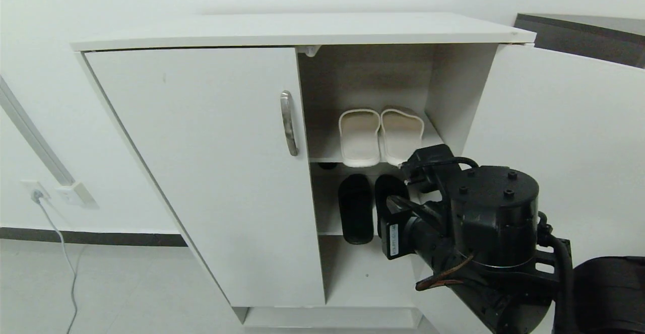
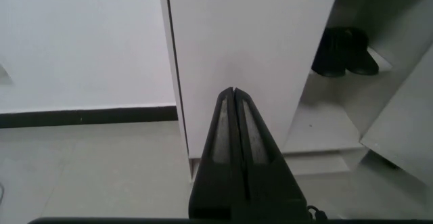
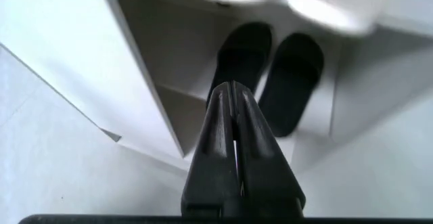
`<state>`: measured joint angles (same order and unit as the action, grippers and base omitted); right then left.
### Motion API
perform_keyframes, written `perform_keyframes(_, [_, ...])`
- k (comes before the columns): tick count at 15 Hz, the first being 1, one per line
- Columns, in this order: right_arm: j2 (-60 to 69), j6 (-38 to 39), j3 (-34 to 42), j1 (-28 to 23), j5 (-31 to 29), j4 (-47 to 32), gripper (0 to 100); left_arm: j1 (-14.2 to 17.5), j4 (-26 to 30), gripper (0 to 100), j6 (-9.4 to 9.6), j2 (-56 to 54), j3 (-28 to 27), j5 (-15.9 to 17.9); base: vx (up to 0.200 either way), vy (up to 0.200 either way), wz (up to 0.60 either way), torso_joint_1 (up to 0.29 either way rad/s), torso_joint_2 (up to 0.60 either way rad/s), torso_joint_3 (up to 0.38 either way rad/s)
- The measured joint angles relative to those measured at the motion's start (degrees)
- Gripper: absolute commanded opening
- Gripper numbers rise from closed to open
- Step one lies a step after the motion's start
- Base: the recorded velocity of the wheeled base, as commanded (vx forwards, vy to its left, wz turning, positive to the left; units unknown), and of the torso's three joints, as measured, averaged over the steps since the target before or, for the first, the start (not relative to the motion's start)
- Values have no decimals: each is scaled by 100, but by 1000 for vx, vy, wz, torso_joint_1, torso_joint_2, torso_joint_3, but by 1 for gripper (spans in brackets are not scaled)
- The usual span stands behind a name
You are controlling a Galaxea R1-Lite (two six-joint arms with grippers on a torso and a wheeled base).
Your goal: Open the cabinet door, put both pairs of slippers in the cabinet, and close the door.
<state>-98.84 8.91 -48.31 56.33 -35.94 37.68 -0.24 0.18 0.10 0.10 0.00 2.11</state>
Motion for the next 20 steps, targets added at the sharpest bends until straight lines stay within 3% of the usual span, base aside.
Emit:
perform_keyframes(8, [-9, 6, 187, -30, 184, 151, 0, 0, 0, 0, 1, 0, 0, 0, -200, 0, 0, 2, 2, 5])
perform_keyframes(20, [-207, -137, 525, -74, 527, 441, 0, 0, 0, 0, 0, 0, 0, 0, 0, 0, 0, 0, 0, 0])
